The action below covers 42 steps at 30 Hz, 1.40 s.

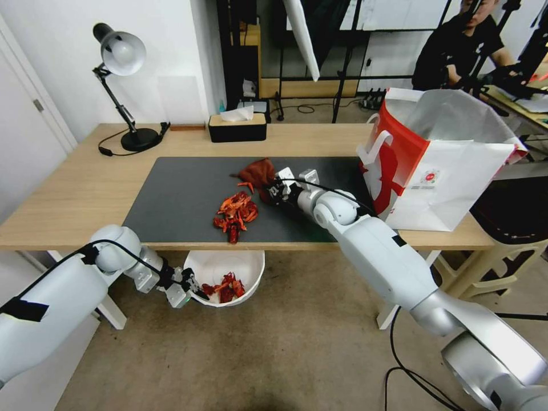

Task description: Sweep shrimp from table into container with towel, then put container into takeout bag.

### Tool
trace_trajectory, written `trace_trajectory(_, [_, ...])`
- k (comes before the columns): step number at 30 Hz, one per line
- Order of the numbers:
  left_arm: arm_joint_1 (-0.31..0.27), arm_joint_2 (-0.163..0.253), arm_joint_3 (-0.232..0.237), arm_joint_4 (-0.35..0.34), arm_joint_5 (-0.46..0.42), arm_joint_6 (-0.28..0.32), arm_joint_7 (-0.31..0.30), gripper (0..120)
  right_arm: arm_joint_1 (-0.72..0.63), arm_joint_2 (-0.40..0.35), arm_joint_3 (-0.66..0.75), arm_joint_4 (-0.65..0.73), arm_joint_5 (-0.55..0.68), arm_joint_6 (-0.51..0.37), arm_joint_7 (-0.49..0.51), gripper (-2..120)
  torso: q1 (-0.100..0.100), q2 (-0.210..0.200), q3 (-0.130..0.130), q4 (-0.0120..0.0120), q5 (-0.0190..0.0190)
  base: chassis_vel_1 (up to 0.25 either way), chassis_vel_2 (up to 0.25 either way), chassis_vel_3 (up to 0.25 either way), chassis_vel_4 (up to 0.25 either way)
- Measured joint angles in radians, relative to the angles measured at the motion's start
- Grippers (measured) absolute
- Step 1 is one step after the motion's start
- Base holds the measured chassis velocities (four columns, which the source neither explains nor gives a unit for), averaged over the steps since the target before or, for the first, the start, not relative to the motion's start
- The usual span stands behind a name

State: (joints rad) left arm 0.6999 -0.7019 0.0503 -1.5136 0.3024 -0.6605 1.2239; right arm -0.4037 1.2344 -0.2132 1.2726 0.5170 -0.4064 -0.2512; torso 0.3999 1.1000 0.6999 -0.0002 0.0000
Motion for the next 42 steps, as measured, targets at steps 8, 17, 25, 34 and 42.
trace_trajectory(8, [-0.009, 0.0, 0.005, 0.0, -0.001, 0.0, 0.0, 0, -0.034, -0.048, -0.025, 0.074, 0.005, 0.011, -0.054, 2, 0.0, 0.0, 0.0, 0.0001, 0.0, 0.0, 0.0, 0.0, 0.0])
trace_trajectory(17, [-0.03, -0.009, 0.022, 0.009, -0.001, 0.003, 0.0, 0, -0.074, -0.083, -0.042, 0.158, 0.01, 0.004, -0.048, 2, 0.0, 0.0, 0.0, 0.0001, 0.0001, 0.0, 0.0, 0.0, 0.0])
trace_trajectory(25, [-0.037, -0.012, 0.027, 0.013, -0.001, 0.004, 0.0, 0, -0.108, -0.101, -0.042, 0.213, 0.013, -0.002, -0.036, 2, 0.0, 0.0, 0.0, 0.0003, 0.0001, 0.0, 0.0, 0.0, 0.0])
trace_trajectory(34, [-0.046, -0.007, 0.033, 0.009, -0.002, 0.008, 0.0, 0, -0.15, -0.12, -0.035, 0.293, 0.009, -0.033, 0.013, 2, 0.0, 0.0, 0.0, 0.0004, 0.0001, 0.0, 0.0, 0.0, 0.0])
trace_trajectory(42, [-0.052, -0.007, 0.039, 0.007, -0.005, 0.01, 0.0, 0, -0.176, -0.125, -0.019, 0.321, 0.005, -0.042, 0.038, 2, 0.0, 0.0, 0.0, 0.0003, 0.0, 0.0, 0.0, 0.0, 0.0])
